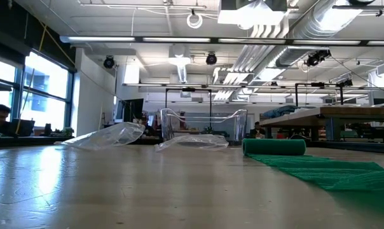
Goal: Roll bandage
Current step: Roll the green bandage
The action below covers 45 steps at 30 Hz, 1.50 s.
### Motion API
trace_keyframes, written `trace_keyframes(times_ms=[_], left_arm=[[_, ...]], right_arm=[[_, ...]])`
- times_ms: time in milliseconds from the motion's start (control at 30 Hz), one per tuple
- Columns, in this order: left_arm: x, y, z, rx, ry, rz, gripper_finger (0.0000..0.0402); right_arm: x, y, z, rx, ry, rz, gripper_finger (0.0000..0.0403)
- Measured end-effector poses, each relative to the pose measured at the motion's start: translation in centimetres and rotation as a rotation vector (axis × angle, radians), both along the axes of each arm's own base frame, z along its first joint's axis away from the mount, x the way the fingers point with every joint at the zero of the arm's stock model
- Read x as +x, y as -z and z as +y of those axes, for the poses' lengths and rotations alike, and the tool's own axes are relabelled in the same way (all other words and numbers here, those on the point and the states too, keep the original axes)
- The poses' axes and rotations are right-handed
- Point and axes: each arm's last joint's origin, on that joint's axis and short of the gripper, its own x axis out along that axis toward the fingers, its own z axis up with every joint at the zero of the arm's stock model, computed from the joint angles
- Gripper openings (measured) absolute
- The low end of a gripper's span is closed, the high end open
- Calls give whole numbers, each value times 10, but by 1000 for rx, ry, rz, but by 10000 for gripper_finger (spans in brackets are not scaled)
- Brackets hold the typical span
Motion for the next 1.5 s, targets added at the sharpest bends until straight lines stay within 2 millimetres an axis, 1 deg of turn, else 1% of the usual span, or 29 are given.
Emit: trace_keyframes(times_ms=[67, 167, 267, 400, 500, 567, 667, 767, 833, 867, 933, 1000, 1067, 1167, 1233, 1333, 1400, 1500], left_arm=[[-2, -6, 2, 3, -11, -29, 1], [-2, -14, 5, -3, -28, -74, 1], [-1, -20, 5, 5, -5, -103, 1], [0, -26, 3, -1, 53, -135, 1], [0, -27, 2, -5, 91, -147, 1], [1, -28, 1, -12, 104, -156, 1], [1, -30, 1, -15, 119, -164, 1], [1, -30, 1, -19, 127, -169, 1], [1, -30, 1, -19, 129, -168, 1], [1, -30, 1, -19, 128, -169, 1], [1, -30, 1, -16, 119, -171, 1], [2, -31, 2, -5, 107, -176, 1], [1, -34, 5, -4, 94, -188, 1], [-3, -41, 12, 7, 58, -203, 1], [-7, -47, 19, 12, 31, -221, 1], [-15, -58, 30, 6, 7, -253, 1], [-19, -64, 36, -5, -3, -276, 1], [-27, -74, 44, -24, 28, -311, 1]], right_arm=[[4, 4, -2, 12, 32, 76, 0], [10, 17, -4, 11, 65, 174, 0], [19, 31, -7, 16, 123, 278, 0], [35, 60, -13, -17, 196, 388, 0], [43, 78, -25, -36, 248, 474, 0], [46, 84, -38, -33, 281, 513, 0], [48, 91, -64, -22, 324, 549, 0], [53, 103, -96, -4, 386, 588, 0], [56, 115, -118, 24, 438, 628, 0], [57, 124, -128, 34, 459, 642, 0], [61, 149, -144, 69, 484, 676, 0], [64, 174, -155, 116, 468, 700, 0], [65, 192, -163, 192, 451, 712, 0], [60, 214, -168, 282, 460, 725, 0], [53, 227, -167, 314, 474, 742, 0], [45, 233, -159, 352, 472, 760, 0], [42, 238, -152, 344, 465, 774, 0], [39, 246, -146, 324, 460, 785, 0]])
